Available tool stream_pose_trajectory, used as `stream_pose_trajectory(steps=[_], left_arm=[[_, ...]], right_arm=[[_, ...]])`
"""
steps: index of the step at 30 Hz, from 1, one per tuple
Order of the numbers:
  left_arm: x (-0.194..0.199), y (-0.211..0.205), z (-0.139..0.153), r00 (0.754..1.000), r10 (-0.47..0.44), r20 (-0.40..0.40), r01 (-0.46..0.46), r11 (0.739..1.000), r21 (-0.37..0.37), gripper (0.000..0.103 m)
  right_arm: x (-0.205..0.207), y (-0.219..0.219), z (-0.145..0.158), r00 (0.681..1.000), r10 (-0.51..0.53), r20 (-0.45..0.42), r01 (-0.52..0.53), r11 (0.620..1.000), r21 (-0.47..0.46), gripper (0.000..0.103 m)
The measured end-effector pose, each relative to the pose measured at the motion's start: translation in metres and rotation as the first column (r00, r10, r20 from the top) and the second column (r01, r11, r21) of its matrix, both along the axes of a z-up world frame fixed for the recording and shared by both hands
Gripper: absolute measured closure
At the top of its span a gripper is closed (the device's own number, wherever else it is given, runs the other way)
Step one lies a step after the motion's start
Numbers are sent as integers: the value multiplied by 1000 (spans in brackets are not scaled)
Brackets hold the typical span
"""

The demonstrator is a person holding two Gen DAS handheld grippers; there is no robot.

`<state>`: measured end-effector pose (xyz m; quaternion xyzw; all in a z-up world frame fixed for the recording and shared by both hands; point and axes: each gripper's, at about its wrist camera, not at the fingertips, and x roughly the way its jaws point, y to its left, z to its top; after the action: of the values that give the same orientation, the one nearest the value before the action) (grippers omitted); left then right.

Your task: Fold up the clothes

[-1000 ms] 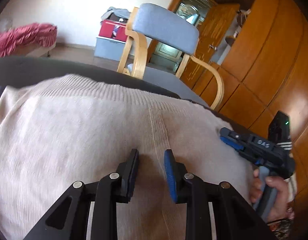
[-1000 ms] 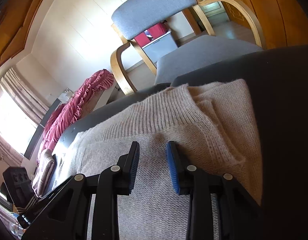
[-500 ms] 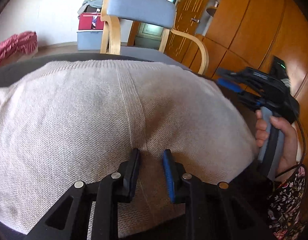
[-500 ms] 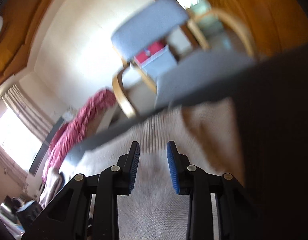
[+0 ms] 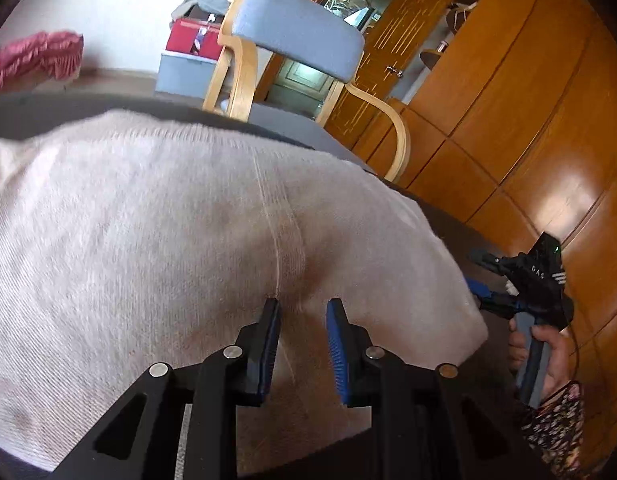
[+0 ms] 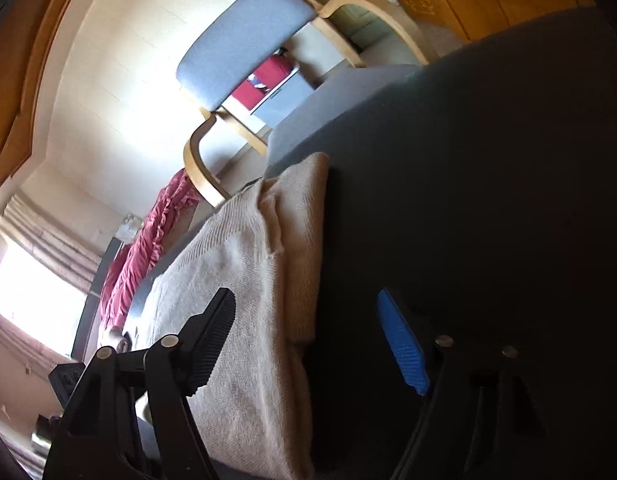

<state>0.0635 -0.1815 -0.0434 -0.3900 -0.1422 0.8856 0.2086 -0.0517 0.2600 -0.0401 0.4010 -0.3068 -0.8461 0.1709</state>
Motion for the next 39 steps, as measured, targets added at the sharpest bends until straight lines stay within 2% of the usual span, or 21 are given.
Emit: stream_pose_trajectory(steps=[2,4,6,11,13,16,18,20,23,25,26,29,34,39], left_arm=[[-2,5,8,999,8,-48,-8,1000,-14,85],[-8,10,15,995,24,-96,-29,999,-45,85],[-14,14,18,993,37,-112,-46,996,-77,85],[-40,16,-2,999,48,4,-48,998,-46,88],[-46,14,-9,998,52,39,-50,998,-36,88],[-46,11,-9,998,52,41,-52,999,-13,88],[-42,7,-5,998,56,30,-57,998,14,94],[-29,9,2,998,58,-3,-58,998,-17,101],[-16,20,6,999,21,-24,-23,997,-73,102],[-18,29,0,1000,11,-5,-12,993,-121,102],[-22,29,-5,1000,13,19,-11,993,-122,102],[-33,18,-15,996,23,82,-19,999,-43,102],[-34,13,-19,995,15,97,-18,999,27,102],[-29,-5,-12,996,28,89,-35,996,86,102]], right_arm=[[-6,-6,0,999,34,2,-34,999,26,45],[-17,-17,-4,995,102,14,-102,995,12,63],[-25,-26,-6,990,138,14,-138,990,14,64],[-38,-44,-6,985,172,0,-171,984,37,64],[-42,-52,-6,983,181,-7,-180,981,72,79],[-42,-60,-5,983,181,-21,-178,979,98,82],[-42,-60,-5,985,173,-24,-170,981,94,82],[-43,-56,-8,985,170,-21,-168,984,66,83],[-44,-52,-12,986,165,-14,-165,986,23,83],[-45,-50,-13,987,161,-9,-161,987,2,83],[-45,-49,-13,987,159,-6,-159,987,-6,83],[-46,-45,-15,988,155,21,-152,985,-79,83],[-48,-42,-4,987,154,49,-137,959,-248,84],[-50,-74,38,982,188,34,-174,951,-256,84]])
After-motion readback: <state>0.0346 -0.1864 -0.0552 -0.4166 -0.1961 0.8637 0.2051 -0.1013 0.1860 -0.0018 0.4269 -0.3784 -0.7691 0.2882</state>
